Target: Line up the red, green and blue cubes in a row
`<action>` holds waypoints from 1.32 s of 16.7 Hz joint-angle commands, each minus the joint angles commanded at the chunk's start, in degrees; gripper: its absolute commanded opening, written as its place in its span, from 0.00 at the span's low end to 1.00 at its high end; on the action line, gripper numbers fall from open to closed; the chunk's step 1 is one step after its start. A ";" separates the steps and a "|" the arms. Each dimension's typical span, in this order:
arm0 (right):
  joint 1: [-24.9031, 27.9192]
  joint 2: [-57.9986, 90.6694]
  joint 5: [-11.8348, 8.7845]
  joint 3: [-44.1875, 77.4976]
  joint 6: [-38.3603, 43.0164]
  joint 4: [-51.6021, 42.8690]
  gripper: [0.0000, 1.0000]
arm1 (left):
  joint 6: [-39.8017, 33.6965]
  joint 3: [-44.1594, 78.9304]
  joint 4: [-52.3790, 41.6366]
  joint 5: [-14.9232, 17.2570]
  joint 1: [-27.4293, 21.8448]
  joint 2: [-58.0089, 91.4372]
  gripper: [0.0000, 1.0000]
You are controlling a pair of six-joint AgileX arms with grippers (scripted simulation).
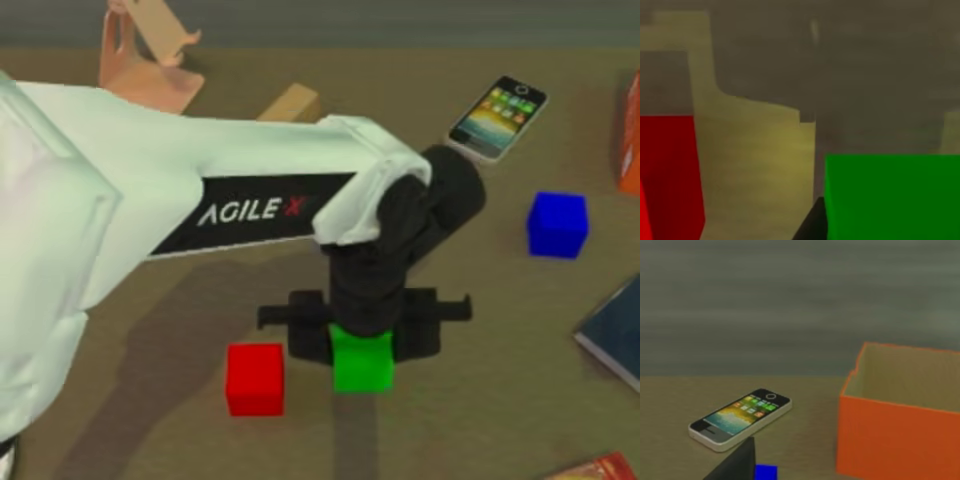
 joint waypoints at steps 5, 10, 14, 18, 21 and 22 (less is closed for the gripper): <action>0.00 0.00 0.00 0.00 0.00 0.00 1.00 | -0.19 -2.41 3.35 0.00 -0.05 1.25 0.00; 0.00 0.00 0.00 0.00 0.00 0.00 1.00 | -0.19 -2.41 3.35 0.00 -0.05 1.25 0.30; 0.00 0.00 0.00 0.00 0.00 0.00 1.00 | -0.19 -2.41 3.35 0.00 -0.05 1.25 0.60; 0.00 0.00 0.00 0.00 0.00 0.00 1.00 | -0.19 -2.41 3.35 0.00 -0.05 1.25 0.90; 0.00 0.00 0.00 0.00 0.00 0.00 1.00 | -0.19 -2.41 3.35 0.00 -0.05 1.25 1.00; 0.00 0.00 0.00 0.00 0.00 0.00 1.00 | -0.19 -2.41 3.35 0.00 -0.05 1.25 1.00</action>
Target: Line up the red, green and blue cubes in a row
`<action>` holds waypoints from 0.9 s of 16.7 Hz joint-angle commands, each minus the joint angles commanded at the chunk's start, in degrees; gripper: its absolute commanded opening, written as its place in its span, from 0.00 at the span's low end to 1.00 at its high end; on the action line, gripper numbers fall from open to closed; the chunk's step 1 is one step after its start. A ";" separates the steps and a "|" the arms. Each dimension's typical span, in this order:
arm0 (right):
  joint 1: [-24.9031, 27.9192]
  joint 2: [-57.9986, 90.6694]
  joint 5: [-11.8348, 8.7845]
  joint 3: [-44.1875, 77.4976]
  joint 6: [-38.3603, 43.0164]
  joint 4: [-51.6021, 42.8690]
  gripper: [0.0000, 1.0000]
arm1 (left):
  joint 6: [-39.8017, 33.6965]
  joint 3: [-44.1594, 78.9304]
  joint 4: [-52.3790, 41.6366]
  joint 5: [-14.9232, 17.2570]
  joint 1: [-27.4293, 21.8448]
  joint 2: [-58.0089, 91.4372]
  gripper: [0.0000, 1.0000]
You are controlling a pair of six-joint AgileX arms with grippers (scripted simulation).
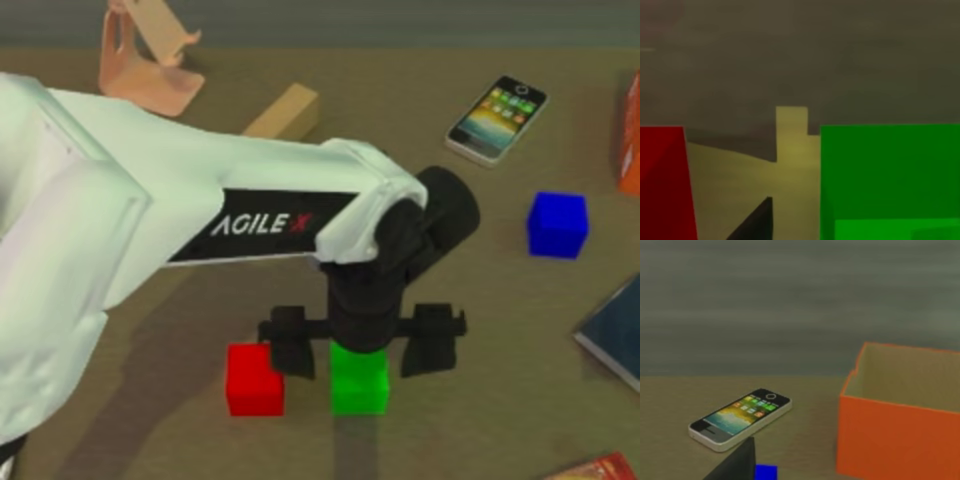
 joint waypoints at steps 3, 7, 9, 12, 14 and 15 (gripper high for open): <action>0.00 0.00 0.00 0.00 0.00 0.00 1.00 | 0.00 0.00 0.00 0.00 0.00 0.00 1.00; 0.00 0.00 0.00 0.00 0.00 0.00 1.00 | 0.00 0.15 -0.21 -0.02 0.10 -0.10 1.00; 0.00 0.00 0.00 0.00 0.00 0.00 1.00 | -0.06 1.58 -2.32 -0.07 0.15 -0.74 1.00; 0.00 0.00 0.00 0.00 0.00 0.00 1.00 | -0.11 5.13 -8.07 -0.04 0.42 -2.70 1.00; 0.00 0.00 0.00 0.00 0.00 0.00 1.00 | -0.23 7.40 -11.89 -0.03 0.76 -4.10 1.00; 0.00 0.00 0.00 0.00 0.00 0.00 1.00 | -0.26 8.24 -13.14 -0.04 0.91 -4.70 1.00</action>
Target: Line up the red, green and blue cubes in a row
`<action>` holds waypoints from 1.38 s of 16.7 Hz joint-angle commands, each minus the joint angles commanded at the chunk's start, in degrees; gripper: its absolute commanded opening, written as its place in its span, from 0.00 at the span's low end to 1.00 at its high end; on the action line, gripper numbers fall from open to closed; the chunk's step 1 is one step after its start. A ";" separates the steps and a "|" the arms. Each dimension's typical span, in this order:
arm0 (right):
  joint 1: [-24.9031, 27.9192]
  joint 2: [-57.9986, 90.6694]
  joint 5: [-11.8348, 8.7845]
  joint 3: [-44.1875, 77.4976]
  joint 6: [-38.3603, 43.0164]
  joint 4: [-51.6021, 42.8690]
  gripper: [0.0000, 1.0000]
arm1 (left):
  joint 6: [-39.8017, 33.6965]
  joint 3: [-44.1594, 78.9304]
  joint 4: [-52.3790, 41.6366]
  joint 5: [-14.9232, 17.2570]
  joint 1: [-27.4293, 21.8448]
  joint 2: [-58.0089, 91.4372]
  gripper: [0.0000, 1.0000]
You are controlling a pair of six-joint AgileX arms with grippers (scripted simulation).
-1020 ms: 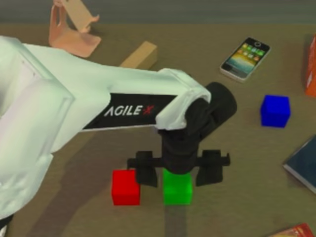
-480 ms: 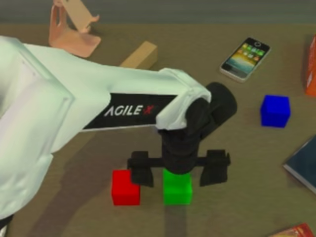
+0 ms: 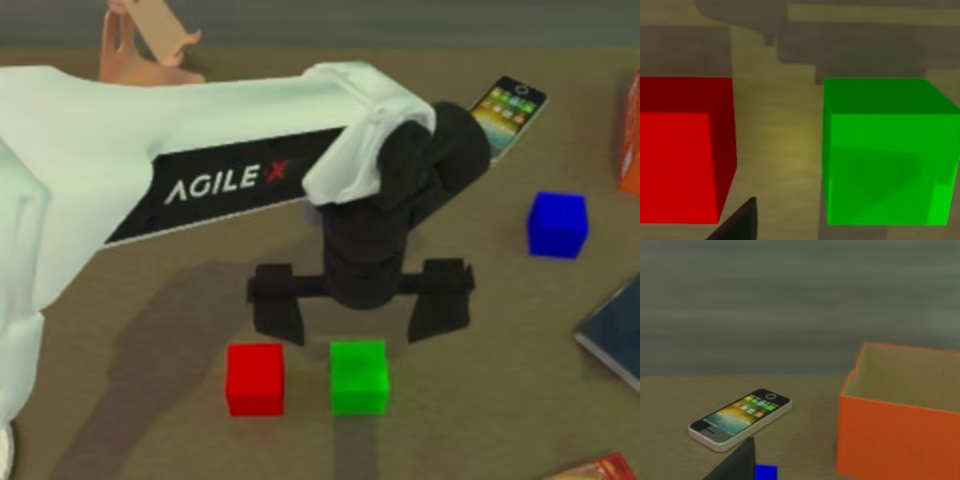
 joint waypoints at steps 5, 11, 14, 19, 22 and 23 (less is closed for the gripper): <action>0.00 0.00 0.00 0.00 0.00 0.00 1.00 | -0.01 0.41 -0.58 0.00 -0.19 -0.20 1.00; 1.05 8.89 -0.15 8.81 1.54 -5.87 1.00 | 0.84 -7.20 4.09 -0.33 4.49 -8.71 1.00; 2.08 21.51 -0.08 20.65 3.43 -13.19 1.00 | 2.94 -16.86 10.26 -0.57 10.20 -20.73 1.00; 4.25 53.02 0.10 46.16 7.41 -29.33 1.00 | 10.81 -39.16 24.16 -0.92 22.47 -49.35 1.00; 5.72 73.77 0.12 61.93 9.92 -39.86 1.00 | 18.09 -53.88 33.27 -1.03 30.13 -67.90 1.00; 6.20 80.28 0.12 66.97 10.74 -43.28 1.00 | 20.84 -58.65 36.29 -1.03 32.57 -73.84 1.00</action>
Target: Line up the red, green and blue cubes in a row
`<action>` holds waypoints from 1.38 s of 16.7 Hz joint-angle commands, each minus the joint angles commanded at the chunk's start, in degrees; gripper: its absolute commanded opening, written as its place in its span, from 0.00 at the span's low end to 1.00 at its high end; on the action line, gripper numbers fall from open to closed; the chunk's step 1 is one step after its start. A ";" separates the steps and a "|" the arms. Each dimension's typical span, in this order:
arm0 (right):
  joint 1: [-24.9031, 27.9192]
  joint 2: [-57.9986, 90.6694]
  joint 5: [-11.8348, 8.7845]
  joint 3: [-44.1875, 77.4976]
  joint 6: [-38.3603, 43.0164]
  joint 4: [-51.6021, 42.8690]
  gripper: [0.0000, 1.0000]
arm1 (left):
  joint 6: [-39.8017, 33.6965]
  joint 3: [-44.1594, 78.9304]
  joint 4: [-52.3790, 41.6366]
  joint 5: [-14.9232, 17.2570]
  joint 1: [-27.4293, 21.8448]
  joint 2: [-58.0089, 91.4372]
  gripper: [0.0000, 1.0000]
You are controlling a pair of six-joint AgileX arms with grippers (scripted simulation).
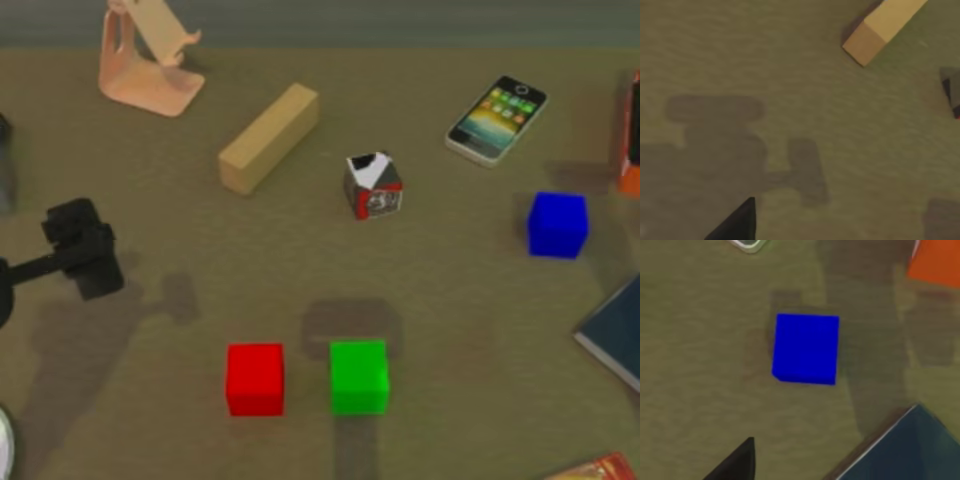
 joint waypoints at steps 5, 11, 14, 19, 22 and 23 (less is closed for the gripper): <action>2.17 27.40 -0.01 22.58 3.66 -15.04 1.00 | 14.14 -19.71 13.86 0.51 10.16 -24.07 1.00; 3.81 47.49 0.09 41.11 6.41 -25.55 1.00 | 26.88 -32.35 25.32 1.54 17.01 -42.09 1.00; 4.08 50.28 0.11 43.89 6.83 -27.02 1.00 | 29.04 -34.01 27.15 1.70 17.94 -44.54 1.00; 3.78 50.23 0.09 43.58 6.75 -26.71 1.00 | 29.04 -34.01 27.15 1.70 17.94 -44.54 1.00; 3.97 51.40 0.12 40.75 6.69 -22.83 1.00 | 29.04 -34.01 27.15 1.70 17.94 -44.54 1.00; 4.00 52.03 0.12 39.36 6.74 -20.71 1.00 | 29.04 -34.01 27.15 1.70 17.94 -44.54 1.00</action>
